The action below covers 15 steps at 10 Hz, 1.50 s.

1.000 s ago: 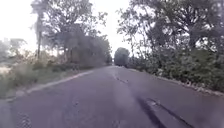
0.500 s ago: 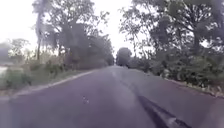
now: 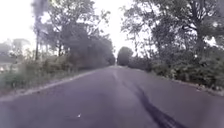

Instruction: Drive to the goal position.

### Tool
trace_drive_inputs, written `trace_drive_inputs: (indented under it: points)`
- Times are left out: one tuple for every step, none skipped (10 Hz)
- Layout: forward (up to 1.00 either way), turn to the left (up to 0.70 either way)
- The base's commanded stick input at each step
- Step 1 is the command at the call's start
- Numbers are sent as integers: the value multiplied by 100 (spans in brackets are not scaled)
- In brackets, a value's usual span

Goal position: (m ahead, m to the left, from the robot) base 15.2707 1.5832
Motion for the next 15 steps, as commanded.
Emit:
trace_drive_inputs:
  points:
    - [100, 0]
    - [100, 0]
    - [100, 0]
    - [100, 0]
    - [100, 0]
    - [100, 0]
    - [100, 0]
    - [100, 0]
    - [100, 0]
    - [100, 0]
    - [100, 0]
    - [100, 0]
    - [100, 0]
    - [100, 0]
    - [100, 0]
